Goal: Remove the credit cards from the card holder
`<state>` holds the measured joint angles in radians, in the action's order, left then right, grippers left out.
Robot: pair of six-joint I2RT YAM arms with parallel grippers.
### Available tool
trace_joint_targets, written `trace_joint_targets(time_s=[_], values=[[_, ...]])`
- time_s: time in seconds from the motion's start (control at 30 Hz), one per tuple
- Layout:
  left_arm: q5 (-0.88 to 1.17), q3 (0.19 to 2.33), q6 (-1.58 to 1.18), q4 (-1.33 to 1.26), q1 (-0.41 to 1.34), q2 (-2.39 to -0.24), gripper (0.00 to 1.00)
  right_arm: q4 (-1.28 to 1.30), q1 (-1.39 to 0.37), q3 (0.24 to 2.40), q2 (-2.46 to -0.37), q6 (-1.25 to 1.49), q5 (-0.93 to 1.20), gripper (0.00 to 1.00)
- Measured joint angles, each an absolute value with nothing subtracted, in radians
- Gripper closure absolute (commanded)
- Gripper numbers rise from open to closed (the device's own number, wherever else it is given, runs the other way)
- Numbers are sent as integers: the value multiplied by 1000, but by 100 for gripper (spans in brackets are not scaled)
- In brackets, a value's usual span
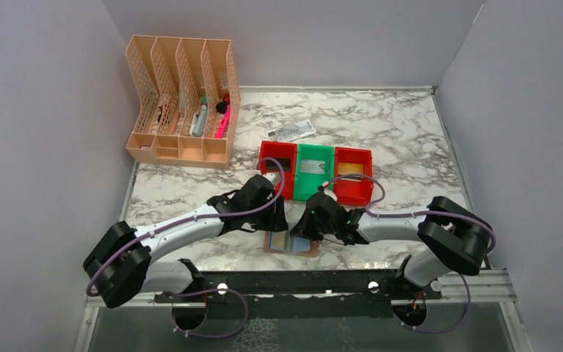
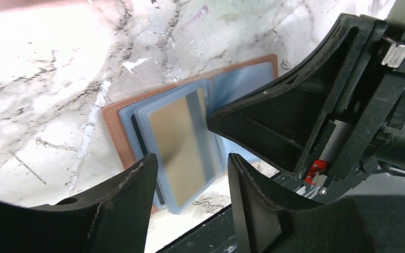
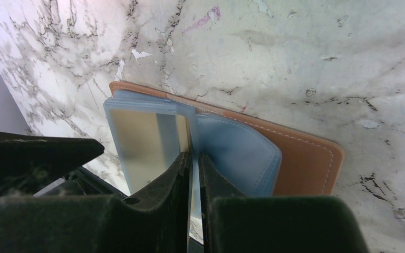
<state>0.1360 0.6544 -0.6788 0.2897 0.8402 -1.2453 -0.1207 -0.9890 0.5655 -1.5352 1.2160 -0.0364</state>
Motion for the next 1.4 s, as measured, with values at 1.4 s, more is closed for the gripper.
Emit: trace_joint_targets(time_s=[1.4], values=[[220, 651, -677, 205, 853, -1313, 55, -141, -982, 554, -1535, 1217, -24, 83]])
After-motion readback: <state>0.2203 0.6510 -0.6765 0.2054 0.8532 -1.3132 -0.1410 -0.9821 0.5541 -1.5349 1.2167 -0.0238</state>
